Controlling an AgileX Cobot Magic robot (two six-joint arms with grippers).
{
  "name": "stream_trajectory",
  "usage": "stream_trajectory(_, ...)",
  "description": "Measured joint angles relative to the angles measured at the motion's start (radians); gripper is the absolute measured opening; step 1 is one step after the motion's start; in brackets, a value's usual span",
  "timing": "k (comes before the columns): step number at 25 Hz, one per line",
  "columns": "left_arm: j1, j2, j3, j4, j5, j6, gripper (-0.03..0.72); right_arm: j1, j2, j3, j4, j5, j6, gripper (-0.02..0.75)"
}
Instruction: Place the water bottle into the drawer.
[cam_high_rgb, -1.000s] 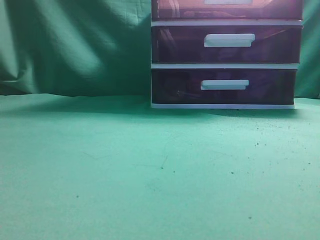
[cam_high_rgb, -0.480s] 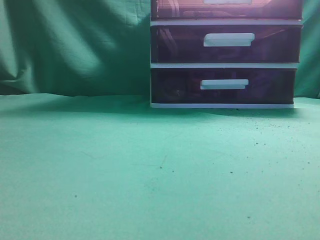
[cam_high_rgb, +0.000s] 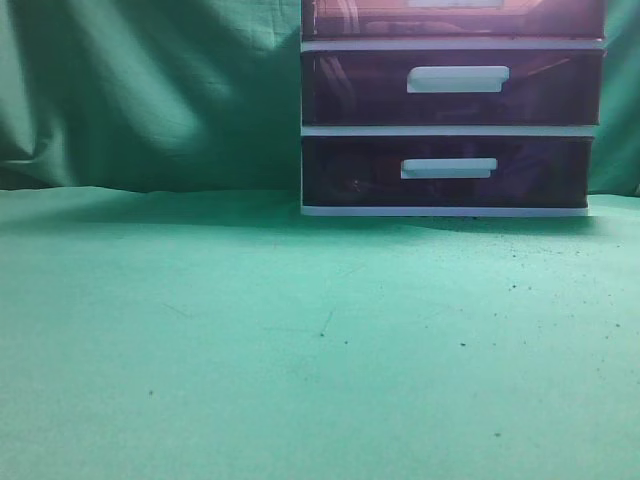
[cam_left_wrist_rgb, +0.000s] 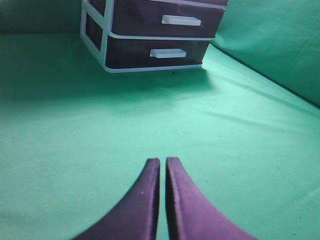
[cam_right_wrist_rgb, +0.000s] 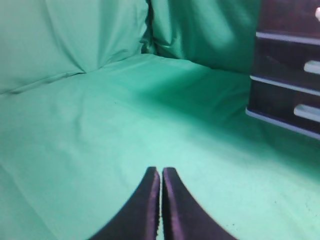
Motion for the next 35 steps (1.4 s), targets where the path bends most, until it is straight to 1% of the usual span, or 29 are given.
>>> stream_trajectory(4, 0.0, 0.0, 0.0, 0.0, 0.0, 0.0, 0.0, 0.0, 0.0, 0.031, 0.062, -0.016, 0.002, 0.0)
stream_trajectory(7, 0.0, 0.0, 0.0, 0.0, 0.0, 0.0, 0.0, 0.0, 0.0, 0.031, 0.071, -0.02, 0.0, 0.0)
stream_trajectory(9, 0.0, 0.0, 0.0, 0.0, 0.0, 0.0, 0.0, 0.0, 0.0, 0.031, 0.023, -0.024, -0.032, 0.0)
stream_trajectory(12, 0.0, 0.0, 0.0, 0.0, 0.0, 0.0, 0.0, 0.0, 0.0, 0.031, -0.109, -0.041, -0.027, 0.0)
stream_trajectory(13, 0.0, 0.0, 0.0, 0.0, 0.0, 0.0, 0.0, 0.0, 0.0, 0.033, -0.158, -0.054, 0.001, 0.0)
stream_trajectory(17, 0.0, 0.0, 0.0, 0.0, 0.002, 0.0, 0.0, -0.003, 0.0, 0.083, -0.321, -0.19, 0.145, 0.0)
stream_trajectory(19, 0.0, 0.0, 0.0, 0.0, 0.002, 0.0, 0.0, -0.04, -0.006, 0.117, -0.374, -0.238, 0.221, 0.0)
stream_trajectory(20, 0.0, 0.0, 0.0, 0.0, 0.002, 0.0, 0.0, -0.071, -0.021, 0.133, -0.402, -0.239, 0.266, 0.0)
stream_trajectory(23, 0.0, 0.0, 0.0, 0.0, 0.002, 0.0, 0.0, -0.185, -0.1, 0.158, -0.467, -0.178, 0.382, 0.0)
stream_trajectory(26, 0.0, 0.0, 0.0, 0.0, 0.002, 0.0, 0.0, -0.309, -0.173, 0.161, -0.515, -0.096, 0.434, 0.0)
stream_trajectory(29, 0.0, 0.0, 0.0, 0.0, 0.002, 0.0, 0.0, -0.417, -0.18, 0.163, -0.551, -0.033, 0.485, 0.0)
stream_trajectory(31, 0.0, 0.0, 0.0, 0.0, 0.002, 0.0, 0.0, -0.454, -0.18, 0.174, -0.588, -0.016, 0.522, 0.0)
stream_trajectory(35, 0.0, 0.0, 0.0, 0.0, 0.002, 0.0, 0.0, -0.461, -0.18, 0.228, -0.652, -0.028, 0.61, 0.0)
